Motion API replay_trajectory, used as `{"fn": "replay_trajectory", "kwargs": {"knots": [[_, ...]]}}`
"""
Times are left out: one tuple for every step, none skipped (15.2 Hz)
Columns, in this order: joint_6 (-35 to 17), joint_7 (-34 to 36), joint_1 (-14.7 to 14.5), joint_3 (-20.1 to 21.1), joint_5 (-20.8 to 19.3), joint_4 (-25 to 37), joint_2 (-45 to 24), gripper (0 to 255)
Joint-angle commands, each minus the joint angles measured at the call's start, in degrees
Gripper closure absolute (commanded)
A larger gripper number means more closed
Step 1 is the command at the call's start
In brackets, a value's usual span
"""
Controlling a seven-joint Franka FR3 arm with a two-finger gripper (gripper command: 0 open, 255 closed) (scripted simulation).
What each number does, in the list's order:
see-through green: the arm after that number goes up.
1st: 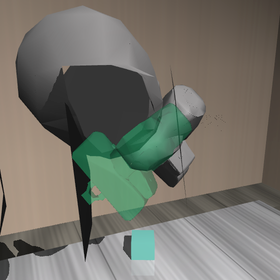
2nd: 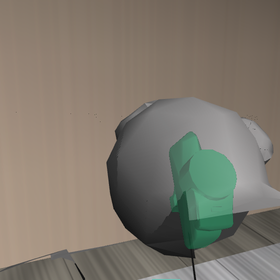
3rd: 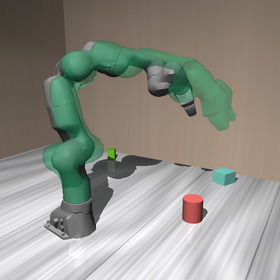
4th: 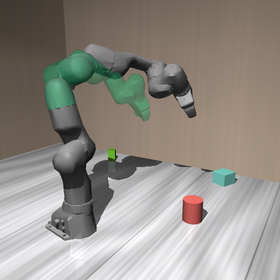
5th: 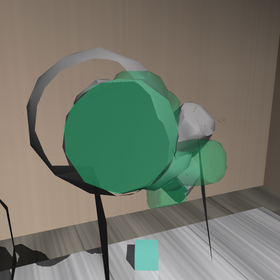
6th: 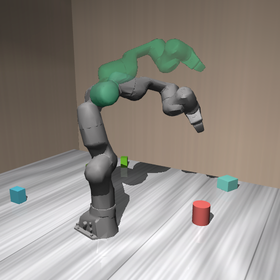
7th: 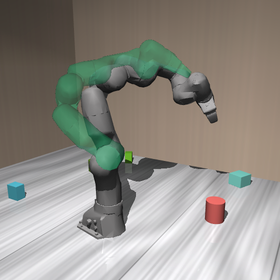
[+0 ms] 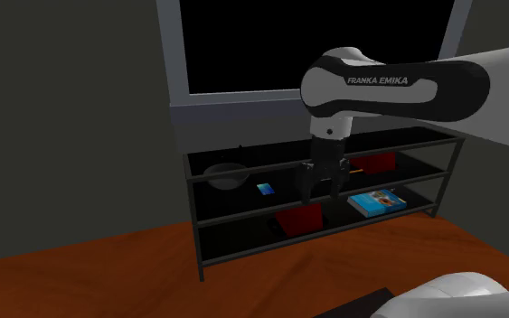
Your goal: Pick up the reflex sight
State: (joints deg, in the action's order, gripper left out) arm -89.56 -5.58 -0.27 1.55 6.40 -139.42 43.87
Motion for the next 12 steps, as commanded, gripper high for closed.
{"fn": "replay_trajectory", "kwargs": {"knots": [[0.0,0.0,0.0,0.0,0.0,0.0,0.0,0],[-0.7,-2.4,-0.5,-0.5,-1.0,1.7,-2.4,0],[-1.4,-4.8,-1.0,-1.0,-1.9,3.4,-4.8,0],[-2.0,-7.1,-1.5,-1.4,-2.7,5.2,-7.2,0],[-2.6,-9.4,-1.9,-1.7,-3.5,7.0,-9.5,0],[-3.0,-11.6,-2.4,-2.0,-4.2,8.9,-11.8,0],[-3.5,-13.8,-2.9,-2.2,-4.9,10.9,-14.1,0],[-3.8,-16.0,-3.4,-2.4,-5.5,12.9,-16.4,0],[-4.1,-18.2,-3.9,-2.6,-6.1,14.9,-18.6,0],[-4.4,-20.3,-4.4,-2.7,-6.7,17.0,-20.8,0],[-4.6,-22.4,-4.8,-2.7,-7.2,19.1,-23.0,0],[-4.8,-24.4,-5.3,-2.7,-7.7,21.3,-25.1,0]]}}
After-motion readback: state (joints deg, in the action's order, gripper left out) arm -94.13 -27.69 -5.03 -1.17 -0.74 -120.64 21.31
